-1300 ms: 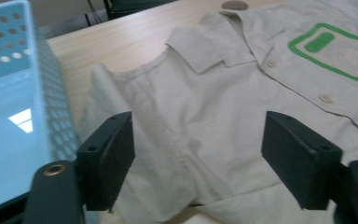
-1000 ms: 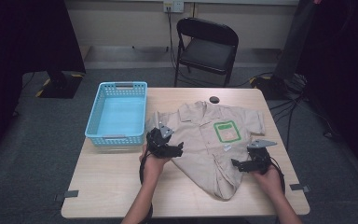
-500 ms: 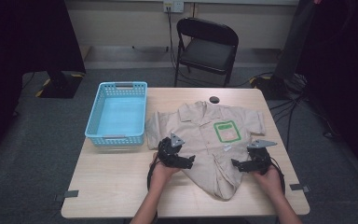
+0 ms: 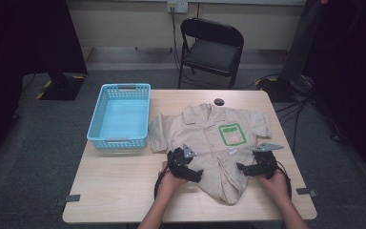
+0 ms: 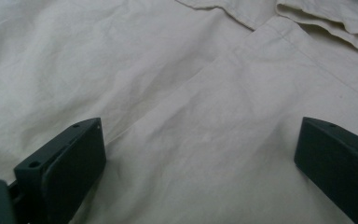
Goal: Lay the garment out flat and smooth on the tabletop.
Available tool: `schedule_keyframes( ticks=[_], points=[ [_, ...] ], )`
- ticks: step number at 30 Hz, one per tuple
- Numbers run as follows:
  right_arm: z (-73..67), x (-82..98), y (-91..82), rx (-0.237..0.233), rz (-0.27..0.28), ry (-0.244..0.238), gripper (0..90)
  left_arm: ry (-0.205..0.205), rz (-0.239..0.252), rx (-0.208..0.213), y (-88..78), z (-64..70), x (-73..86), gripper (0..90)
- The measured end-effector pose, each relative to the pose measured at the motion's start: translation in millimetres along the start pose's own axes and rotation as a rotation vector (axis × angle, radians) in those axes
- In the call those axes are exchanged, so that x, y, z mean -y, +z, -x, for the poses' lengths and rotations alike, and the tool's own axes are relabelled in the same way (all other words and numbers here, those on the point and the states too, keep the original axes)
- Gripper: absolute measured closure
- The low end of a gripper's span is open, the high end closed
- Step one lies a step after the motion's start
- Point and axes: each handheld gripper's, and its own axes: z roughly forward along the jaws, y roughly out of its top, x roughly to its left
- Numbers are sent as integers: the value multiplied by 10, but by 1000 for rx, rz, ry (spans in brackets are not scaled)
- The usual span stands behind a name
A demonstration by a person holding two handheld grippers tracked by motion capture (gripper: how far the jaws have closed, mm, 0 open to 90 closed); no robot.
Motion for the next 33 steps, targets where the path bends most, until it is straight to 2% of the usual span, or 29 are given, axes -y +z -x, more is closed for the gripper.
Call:
schedule_keyframes(
  ticks=[6,22,27,33],
  points=[
    [-10,11,-11,3,0,2,64,14,3,22,3,-9,7,0],
    [-45,27,-31,8,-3,6,59,21,5,27,-2,-9,14,0],
    [-52,-16,-55,-21,-7,58,82,20,5,27,-2,-9,14,0],
    [-124,-118,-55,-1,4,31,107,20,6,27,-2,-9,14,0]
  ],
)
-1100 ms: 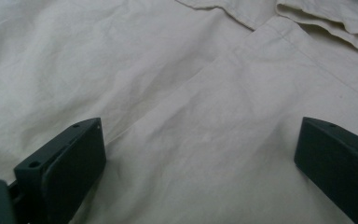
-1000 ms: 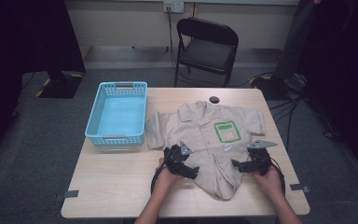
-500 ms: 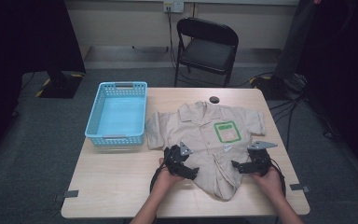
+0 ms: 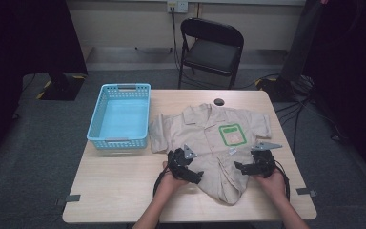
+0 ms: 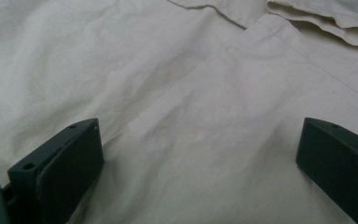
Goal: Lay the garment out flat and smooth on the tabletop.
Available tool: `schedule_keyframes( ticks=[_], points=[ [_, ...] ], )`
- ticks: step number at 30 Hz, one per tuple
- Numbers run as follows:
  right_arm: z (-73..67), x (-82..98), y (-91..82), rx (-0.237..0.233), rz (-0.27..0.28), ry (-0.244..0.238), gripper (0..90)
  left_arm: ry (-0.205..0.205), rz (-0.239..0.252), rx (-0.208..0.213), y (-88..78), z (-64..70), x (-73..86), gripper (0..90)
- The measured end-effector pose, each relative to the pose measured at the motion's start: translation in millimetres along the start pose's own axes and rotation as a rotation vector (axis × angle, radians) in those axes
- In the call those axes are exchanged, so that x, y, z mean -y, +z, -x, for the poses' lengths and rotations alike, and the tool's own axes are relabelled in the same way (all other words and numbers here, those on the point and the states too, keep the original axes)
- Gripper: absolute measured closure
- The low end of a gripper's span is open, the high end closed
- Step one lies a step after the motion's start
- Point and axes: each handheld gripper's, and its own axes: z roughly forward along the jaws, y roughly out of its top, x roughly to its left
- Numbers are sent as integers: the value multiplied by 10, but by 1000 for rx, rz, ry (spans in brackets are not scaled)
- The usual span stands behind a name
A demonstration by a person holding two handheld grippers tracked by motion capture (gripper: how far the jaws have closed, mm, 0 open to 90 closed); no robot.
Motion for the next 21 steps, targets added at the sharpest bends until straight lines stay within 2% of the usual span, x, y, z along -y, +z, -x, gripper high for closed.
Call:
schedule_keyframes(
  ticks=[2,4,10,11,13,15,18,21],
  points=[
    [-29,-42,8,-7,6,-1,146,0,0,0,0,0,0,0],
    [-81,-105,21,-1,13,-24,193,0,0,0,0,-1,0,0],
    [-219,-272,111,-31,22,-63,394,0,0,0,0,0,0,0],
    [-261,-303,141,-48,20,-77,440,0,0,0,0,0,0,0],
    [-338,-343,188,-43,13,-96,474,-2,0,1,0,1,0,0],
    [-395,-374,223,-65,17,-96,501,1,-1,0,0,-1,0,0],
    [-482,-408,243,-75,21,-111,533,-2,0,2,1,-1,0,0],
    [-542,-409,290,-80,-2,-128,565,-1,0,2,1,-1,0,0]
  ],
)
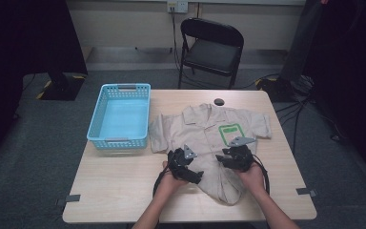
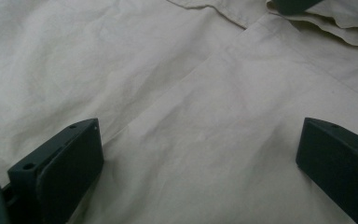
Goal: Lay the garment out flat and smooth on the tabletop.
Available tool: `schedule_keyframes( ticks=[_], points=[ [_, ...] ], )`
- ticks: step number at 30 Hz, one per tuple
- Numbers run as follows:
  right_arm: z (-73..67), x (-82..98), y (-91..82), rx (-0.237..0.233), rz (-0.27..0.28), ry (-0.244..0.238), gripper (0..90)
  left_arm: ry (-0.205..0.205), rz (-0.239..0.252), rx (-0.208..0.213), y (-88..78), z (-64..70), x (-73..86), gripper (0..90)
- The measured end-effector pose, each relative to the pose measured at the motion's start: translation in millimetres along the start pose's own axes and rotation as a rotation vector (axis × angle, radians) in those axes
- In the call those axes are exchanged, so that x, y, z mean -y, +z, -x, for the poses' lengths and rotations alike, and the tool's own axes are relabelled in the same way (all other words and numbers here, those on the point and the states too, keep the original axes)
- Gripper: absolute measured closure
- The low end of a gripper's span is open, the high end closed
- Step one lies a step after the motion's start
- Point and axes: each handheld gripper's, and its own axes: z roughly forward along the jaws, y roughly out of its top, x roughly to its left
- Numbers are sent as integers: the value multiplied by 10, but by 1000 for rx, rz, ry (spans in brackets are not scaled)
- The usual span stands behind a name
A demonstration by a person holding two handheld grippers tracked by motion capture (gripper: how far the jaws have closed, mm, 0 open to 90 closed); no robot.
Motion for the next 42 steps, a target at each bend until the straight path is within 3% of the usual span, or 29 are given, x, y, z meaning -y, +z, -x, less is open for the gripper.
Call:
schedule_keyframes(
  ticks=[3,5,9,15,24,31,35,42],
  points=[
    [15,42,66,-9,-24,27,550,1,-1,0,0,-1,0,0],
    [43,68,80,-31,-12,54,558,0,0,1,1,-1,0,0],
    [60,65,82,-68,-16,67,666,1,0,2,0,-2,0,0],
    [115,80,87,-115,-12,117,698,1,0,1,0,-2,0,0],
    [53,62,57,-43,-53,13,812,2,0,1,0,-2,0,0],
    [97,58,21,-48,-48,23,874,0,0,1,1,-2,0,0],
    [71,44,-26,-28,-45,-6,875,1,1,1,1,-2,0,0],
    [119,41,-223,-7,-8,-5,876,0,0,2,1,-2,0,0]
  ],
)
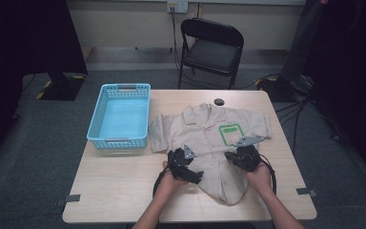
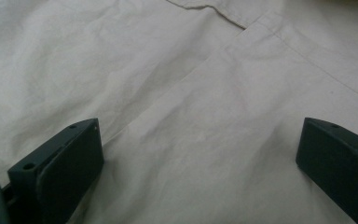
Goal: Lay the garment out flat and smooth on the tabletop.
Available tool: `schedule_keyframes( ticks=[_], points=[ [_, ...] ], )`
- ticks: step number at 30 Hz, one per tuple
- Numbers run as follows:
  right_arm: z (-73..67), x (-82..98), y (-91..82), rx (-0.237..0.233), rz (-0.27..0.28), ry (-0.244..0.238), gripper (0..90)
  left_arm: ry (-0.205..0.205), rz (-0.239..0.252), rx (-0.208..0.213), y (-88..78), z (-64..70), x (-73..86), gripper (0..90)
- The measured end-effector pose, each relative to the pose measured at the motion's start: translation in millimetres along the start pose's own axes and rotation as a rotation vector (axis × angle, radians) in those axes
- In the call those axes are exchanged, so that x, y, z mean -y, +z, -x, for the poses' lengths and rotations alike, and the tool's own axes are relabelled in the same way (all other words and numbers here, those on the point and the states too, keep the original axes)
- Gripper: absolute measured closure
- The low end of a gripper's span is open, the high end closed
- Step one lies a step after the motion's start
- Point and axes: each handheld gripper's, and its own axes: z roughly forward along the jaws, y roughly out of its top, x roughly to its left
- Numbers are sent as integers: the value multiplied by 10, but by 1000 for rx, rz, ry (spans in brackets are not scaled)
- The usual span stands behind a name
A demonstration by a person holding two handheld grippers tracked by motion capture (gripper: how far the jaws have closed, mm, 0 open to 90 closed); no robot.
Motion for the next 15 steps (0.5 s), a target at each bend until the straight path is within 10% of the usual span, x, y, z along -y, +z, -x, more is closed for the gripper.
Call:
schedule_keyframes(
  ticks=[15],
  points=[
    [158,154,-457,48,66,26,877,0,1,0,0,1,0,0]
  ],
)
